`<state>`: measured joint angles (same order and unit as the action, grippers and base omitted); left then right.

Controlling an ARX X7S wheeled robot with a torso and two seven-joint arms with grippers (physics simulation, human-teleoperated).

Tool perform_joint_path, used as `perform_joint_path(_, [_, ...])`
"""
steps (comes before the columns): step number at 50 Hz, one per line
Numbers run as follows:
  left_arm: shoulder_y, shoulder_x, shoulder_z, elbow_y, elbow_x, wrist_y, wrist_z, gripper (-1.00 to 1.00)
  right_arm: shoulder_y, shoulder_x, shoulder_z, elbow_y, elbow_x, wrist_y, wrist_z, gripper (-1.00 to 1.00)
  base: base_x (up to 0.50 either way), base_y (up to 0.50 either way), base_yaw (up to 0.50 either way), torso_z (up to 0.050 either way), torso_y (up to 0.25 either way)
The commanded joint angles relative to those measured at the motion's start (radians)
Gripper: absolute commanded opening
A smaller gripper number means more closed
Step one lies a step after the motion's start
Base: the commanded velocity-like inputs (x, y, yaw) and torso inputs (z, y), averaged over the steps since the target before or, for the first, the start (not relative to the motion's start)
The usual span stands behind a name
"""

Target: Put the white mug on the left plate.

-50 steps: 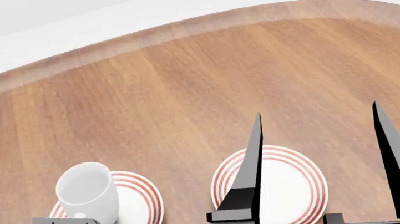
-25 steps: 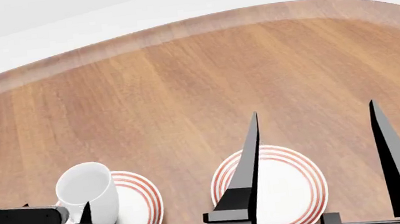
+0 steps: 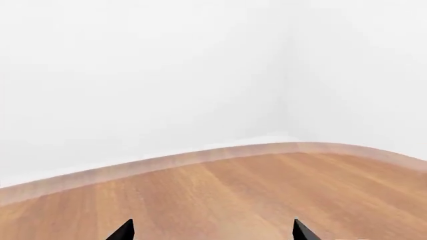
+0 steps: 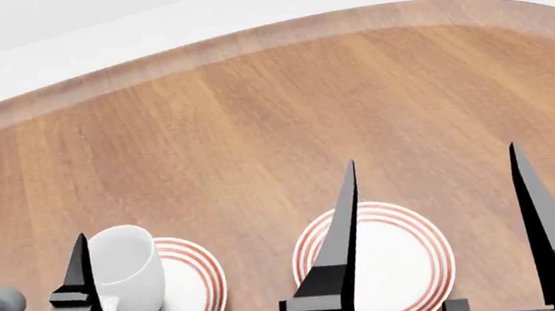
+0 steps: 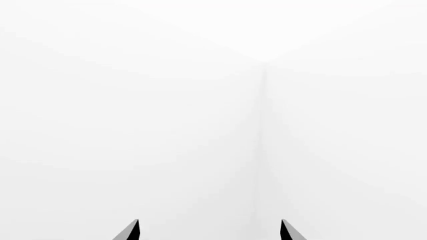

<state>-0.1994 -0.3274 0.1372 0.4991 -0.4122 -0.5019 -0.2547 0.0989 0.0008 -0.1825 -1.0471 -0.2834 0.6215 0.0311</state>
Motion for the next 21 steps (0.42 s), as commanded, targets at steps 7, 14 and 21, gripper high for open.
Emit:
perform_joint_path(7, [0.038, -0.031, -0.049, 0.2, -0.042, -0.033, -0.051, 1.0, -0.001, 0.0, -0.02, 0.0, -0.018, 0.015, -0.001, 1.0, 0.0, 0.0, 0.0, 0.0, 0.0])
perform_joint_path(14, [0.041, -0.039, -0.073, 0.233, -0.066, -0.044, -0.061, 1.0, 0.002, 0.0, -0.023, 0.0, -0.016, 0.02, -0.004, 1.0, 0.0, 0.0, 0.0, 0.0, 0.0])
perform_joint_path(21, [0.035, -0.042, -0.082, 0.237, -0.073, -0.047, -0.068, 1.0, 0.005, 0.0, -0.026, 0.0, -0.017, 0.023, -0.003, 1.0, 0.0, 0.0, 0.0, 0.0, 0.0])
